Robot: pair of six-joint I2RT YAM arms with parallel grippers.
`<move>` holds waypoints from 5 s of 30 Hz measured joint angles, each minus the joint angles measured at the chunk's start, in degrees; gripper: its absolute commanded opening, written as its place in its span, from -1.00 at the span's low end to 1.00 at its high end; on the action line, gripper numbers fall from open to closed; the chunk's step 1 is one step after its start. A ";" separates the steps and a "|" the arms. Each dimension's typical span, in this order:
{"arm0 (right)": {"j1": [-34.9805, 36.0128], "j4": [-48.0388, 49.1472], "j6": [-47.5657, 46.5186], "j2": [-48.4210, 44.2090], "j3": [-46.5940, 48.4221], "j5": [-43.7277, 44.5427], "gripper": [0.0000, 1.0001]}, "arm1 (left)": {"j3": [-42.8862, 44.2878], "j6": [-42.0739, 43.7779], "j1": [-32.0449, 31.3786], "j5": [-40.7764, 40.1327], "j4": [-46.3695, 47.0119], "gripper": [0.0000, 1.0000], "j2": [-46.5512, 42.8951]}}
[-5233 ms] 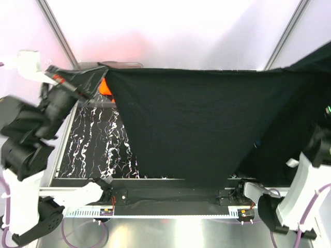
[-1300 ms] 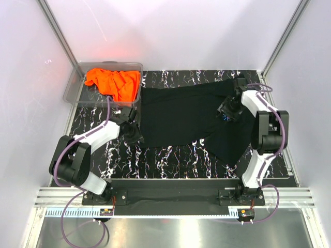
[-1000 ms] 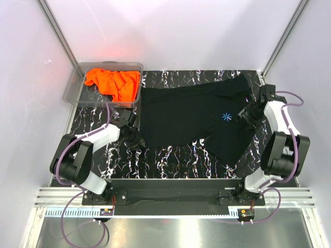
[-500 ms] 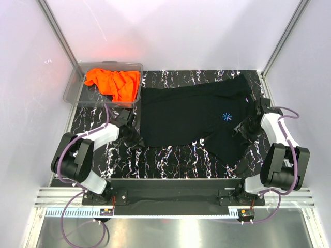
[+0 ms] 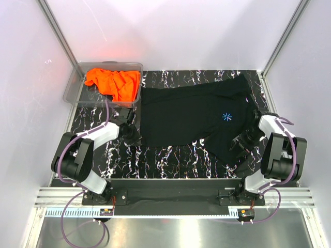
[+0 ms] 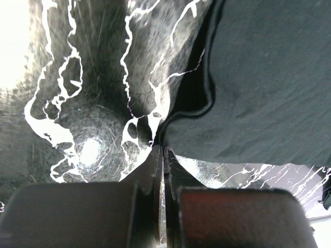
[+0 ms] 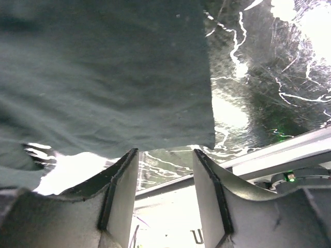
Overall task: Fold and stack the t-shirts
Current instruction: Fold the tshirt
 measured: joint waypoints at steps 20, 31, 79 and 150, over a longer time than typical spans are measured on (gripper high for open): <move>0.00 5.97 -1.38 9.14 0.87 2.95 -0.07 | 2.10 3.41 0.00 -2.51 0.42 -1.00 -0.98; -0.17 8.46 -5.95 12.72 11.41 6.25 0.02 | 3.06 3.96 0.00 -2.97 -0.24 -0.49 -1.49; -6.78 -1.33 -9.99 -1.42 5.77 8.52 0.04 | 4.17 -1.42 -2.99 -4.61 -8.52 0.01 2.27; 10.78 8.39 0.02 26.64 30.58 4.37 -0.35 | 16.70 13.05 -4.63 -14.10 -6.84 -1.00 2.19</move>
